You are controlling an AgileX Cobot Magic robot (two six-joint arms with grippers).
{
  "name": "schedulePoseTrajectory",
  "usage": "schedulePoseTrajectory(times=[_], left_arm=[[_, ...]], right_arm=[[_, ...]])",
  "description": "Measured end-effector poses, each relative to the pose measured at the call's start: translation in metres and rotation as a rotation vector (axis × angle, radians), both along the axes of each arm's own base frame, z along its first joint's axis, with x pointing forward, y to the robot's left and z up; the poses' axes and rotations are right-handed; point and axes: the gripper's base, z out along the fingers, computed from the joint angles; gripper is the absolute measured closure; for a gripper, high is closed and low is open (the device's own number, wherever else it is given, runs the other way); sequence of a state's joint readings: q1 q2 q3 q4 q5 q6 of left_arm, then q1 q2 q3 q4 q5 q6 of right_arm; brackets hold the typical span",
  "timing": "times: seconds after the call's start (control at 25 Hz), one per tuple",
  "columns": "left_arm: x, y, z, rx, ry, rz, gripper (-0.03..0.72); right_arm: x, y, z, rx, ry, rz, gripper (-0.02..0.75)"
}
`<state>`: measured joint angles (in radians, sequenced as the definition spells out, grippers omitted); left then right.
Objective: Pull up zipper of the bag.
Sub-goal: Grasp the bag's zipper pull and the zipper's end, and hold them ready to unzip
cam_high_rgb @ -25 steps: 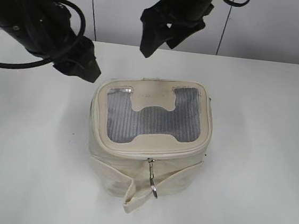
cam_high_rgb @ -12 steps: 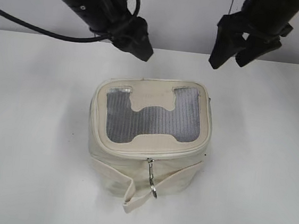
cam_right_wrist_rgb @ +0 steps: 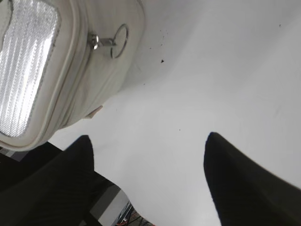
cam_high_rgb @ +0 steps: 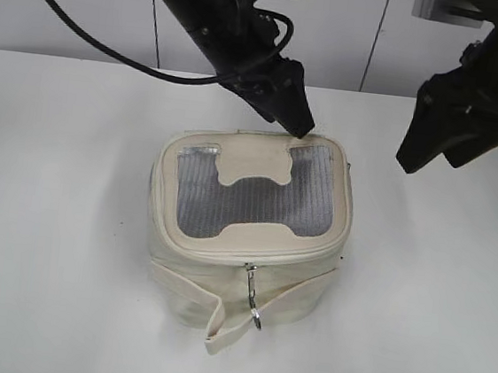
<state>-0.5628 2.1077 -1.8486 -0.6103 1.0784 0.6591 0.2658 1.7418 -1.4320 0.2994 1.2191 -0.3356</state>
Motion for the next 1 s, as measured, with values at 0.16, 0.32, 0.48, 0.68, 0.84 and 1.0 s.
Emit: schedulePoseTrajectory(times=[0.16, 0.32, 0.48, 0.68, 0.84, 1.0], left_arm=[[0.004, -0.008, -0.012, -0.004, 0.082, -0.048, 0.161], [0.004, -0.015, -0.024, -0.022, 0.136, -0.071, 0.160], [-0.002, -0.026, -0.031, -0.039, 0.163, -0.091, 0.160], [-0.005, -0.033, -0.033, -0.039, 0.144, -0.109, 0.160], [-0.004, -0.037, -0.040, -0.037, 0.147, -0.110, 0.170], [-0.003, -0.037, -0.042, -0.036, 0.139, -0.103, 0.343]], right_arm=[[-0.015, -0.004, 0.001, 0.002, 0.015, -0.006, 0.172], [-0.022, -0.005, 0.005, 0.006, 0.010, -0.011, 0.172], [-0.024, -0.005, 0.007, 0.020, 0.010, -0.017, 0.172], [-0.024, -0.004, 0.007, 0.025, 0.012, -0.019, 0.172], [-0.024, -0.004, 0.007, 0.025, 0.012, -0.019, 0.172], [-0.024, -0.004, 0.007, 0.025, 0.012, -0.019, 0.172]])
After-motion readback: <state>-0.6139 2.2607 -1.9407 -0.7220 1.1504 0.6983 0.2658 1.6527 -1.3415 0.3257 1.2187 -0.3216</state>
